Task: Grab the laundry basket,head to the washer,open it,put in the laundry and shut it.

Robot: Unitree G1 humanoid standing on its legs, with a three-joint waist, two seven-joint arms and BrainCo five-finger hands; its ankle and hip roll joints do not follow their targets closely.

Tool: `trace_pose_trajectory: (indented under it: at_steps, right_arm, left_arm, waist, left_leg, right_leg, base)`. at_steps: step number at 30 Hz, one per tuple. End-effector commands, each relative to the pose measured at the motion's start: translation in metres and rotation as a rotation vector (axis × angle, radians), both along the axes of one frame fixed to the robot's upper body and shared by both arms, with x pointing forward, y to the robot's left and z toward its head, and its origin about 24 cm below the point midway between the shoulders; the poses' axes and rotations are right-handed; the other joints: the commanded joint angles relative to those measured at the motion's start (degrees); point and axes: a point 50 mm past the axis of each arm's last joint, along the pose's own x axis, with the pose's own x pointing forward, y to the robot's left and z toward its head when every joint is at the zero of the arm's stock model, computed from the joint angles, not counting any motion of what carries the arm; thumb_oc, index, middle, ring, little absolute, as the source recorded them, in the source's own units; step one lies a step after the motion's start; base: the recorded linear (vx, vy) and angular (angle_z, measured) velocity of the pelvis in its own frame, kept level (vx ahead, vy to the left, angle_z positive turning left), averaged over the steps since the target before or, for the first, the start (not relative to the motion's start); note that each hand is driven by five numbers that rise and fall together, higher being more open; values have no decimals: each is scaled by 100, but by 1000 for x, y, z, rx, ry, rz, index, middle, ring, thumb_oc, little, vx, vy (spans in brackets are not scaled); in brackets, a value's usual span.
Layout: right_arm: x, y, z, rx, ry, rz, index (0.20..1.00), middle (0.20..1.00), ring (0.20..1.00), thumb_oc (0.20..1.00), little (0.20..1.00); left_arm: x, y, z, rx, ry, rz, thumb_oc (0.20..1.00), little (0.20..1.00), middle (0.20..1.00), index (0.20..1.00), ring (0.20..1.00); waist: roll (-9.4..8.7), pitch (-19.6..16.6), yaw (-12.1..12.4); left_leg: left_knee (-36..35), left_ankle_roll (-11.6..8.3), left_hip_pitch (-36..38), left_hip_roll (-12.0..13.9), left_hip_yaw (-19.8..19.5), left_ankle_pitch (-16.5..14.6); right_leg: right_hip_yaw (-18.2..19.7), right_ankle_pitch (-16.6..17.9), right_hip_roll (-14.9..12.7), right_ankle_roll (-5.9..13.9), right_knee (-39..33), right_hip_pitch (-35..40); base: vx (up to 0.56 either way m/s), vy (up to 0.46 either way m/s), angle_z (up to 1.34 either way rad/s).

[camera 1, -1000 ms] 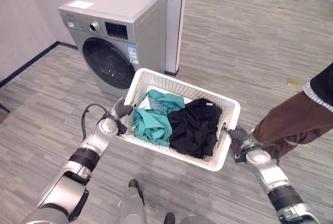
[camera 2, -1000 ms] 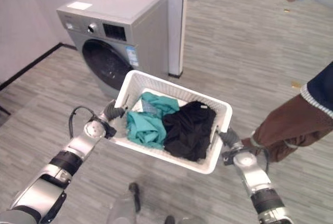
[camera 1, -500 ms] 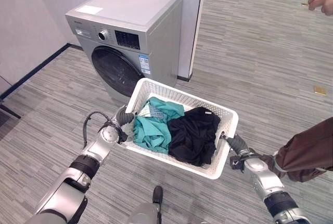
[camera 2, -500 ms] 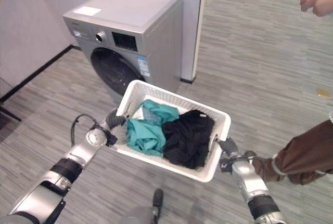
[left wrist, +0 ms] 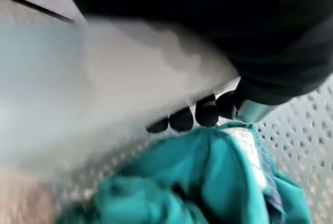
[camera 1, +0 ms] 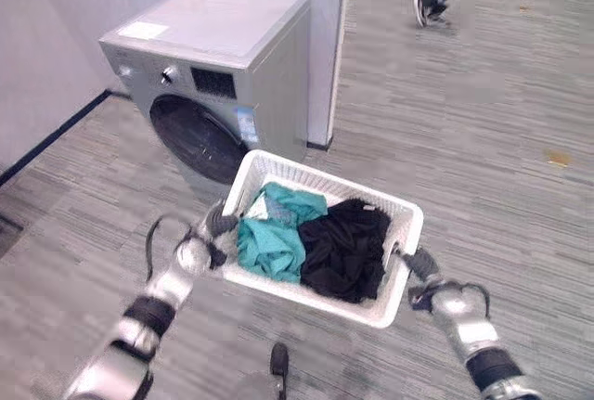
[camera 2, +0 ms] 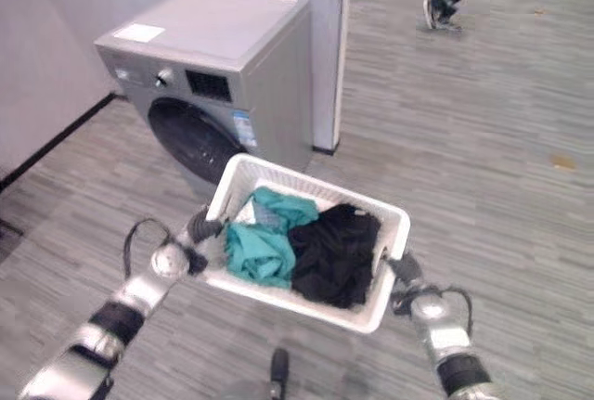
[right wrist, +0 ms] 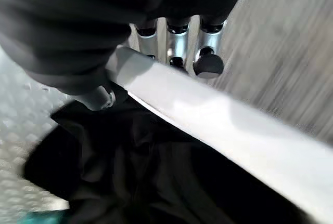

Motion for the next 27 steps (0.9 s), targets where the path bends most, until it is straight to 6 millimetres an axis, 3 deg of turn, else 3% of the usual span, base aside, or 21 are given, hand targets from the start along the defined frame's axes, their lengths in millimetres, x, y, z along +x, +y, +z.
trace_pose_trajectory:
  at_steps: [1, 7, 13, 16, 17, 18, 20, 21, 22, 23, 27]
  right_arm:
    - [-25, -2, -14, 6, 45, 26, 200, 200, 200, 200, 200]
    - [-18, 3, -5, 4, 4, 60, 200, 200, 200, 200, 200]
    - [0, 8, 30, -33, -152, 155, 200, 200, 200, 200, 200]
    - [16, 5, 70, -78, -321, 207, 200, 200, 200, 200, 200]
    - [16, 5, 70, -79, -321, 207, 200, 200, 200, 200, 200]
    - [23, 2, 94, -107, -412, 224, 200, 200, 200, 200, 200]
    - [32, -2, 120, -143, -514, 235, 200, 200, 200, 200, 200]
    - [39, -10, 156, -195, -646, 229, 200, 200, 200, 200, 200]
    - [37, -17, 174, -228, -708, 216, 200, 200, 200, 200, 200]
    - [37, -17, 174, -228, -709, 215, 200, 200, 200, 200, 200]
    - [31, -24, 199, -246, -800, 197, 200, 200, 200, 200, 200]
  left_arm:
    - [3, 8, 8, -36, -76, 78, 200, 200, 200, 200, 200]
    - [-1, 11, 4, -28, -59, 82, 200, 200, 200, 200, 200]
    - [1, 20, 11, -4, -90, 106, 200, 200, 200, 200, 200]
    - [6, 33, 29, 15, -162, 145, 200, 200, 200, 200, 200]
    - [6, 33, 29, 15, -162, 145, 200, 200, 200, 200, 200]
    - [9, 41, 44, 22, -221, 168, 200, 200, 200, 200, 200]
    - [11, 49, 59, 23, -283, 186, 200, 200, 200, 200, 200]
    - [19, 52, 85, 9, -388, 196, 200, 200, 200, 200, 200]
    - [21, 53, 102, -17, -457, 203, 200, 200, 200, 200, 200]
    - [21, 53, 102, -18, -458, 203, 200, 200, 200, 200, 200]
    - [24, 60, 128, -37, -558, 221, 200, 200, 200, 200, 200]
  waist:
    - [77, 63, -51]
    - [67, 19, -41]
    - [23, 22, -14]
    - [-39, 97, 54]
    - [-27, 94, 53]
    - [-74, 176, 103]
    - [-116, 235, 157]
    - [-202, 373, 200]
    - [-263, 417, 162]
    - [-253, 416, 164]
    - [-371, 357, 73]
  left_leg:
    - [299, -880, -284, 1156, -39, -51]
    - [183, -855, -222, 1080, 28, -40]
    - [133, -858, -223, 1071, -12, -5]
    - [92, -919, -258, 1124, -120, 95]
    - [93, -915, -279, 1134, -126, 113]
    - [55, -985, -359, 1192, -211, 201]
    - [-2, -1056, -457, 1277, -280, 295]
    - [183, -1087, -789, 1418, -309, 328]
    - [545, -1050, -949, 1472, -40, 241]
    - [562, -1037, -975, 1477, -44, 250]
    - [1276, -914, -1158, 1510, 586, -163]
  right_leg:
    - [-241, 427, -676, 579, -122, -455]
    - [-233, 506, -735, 643, -213, -452]
    - [-220, 476, -717, 656, -213, -456]
    - [-240, 341, -648, 602, -96, -471]
    - [-241, 363, -636, 597, -102, -487]
    - [-264, 287, -551, 551, -77, -510]
    - [-323, 260, -432, 527, -116, -527]
    - [-473, 271, -319, 490, -187, -540]
    - [-613, 253, -321, 462, -234, -471]
    - [-615, 279, -315, 463, -244, -484]
    - [-793, 282, -427, 463, -293, -374]
  base:
    - [24, 42, -7]
    - [24, 24, -9]
    - [7, -11, -3]
    - [-7, -61, 6]
    - [-41, -89, 18]
    - [-59, -90, 20]
    - [-103, -135, 51]
    - [-122, -106, 56]
    - [-109, -62, 54]
    - [1, 24, 84]
    - [62, 92, 39]
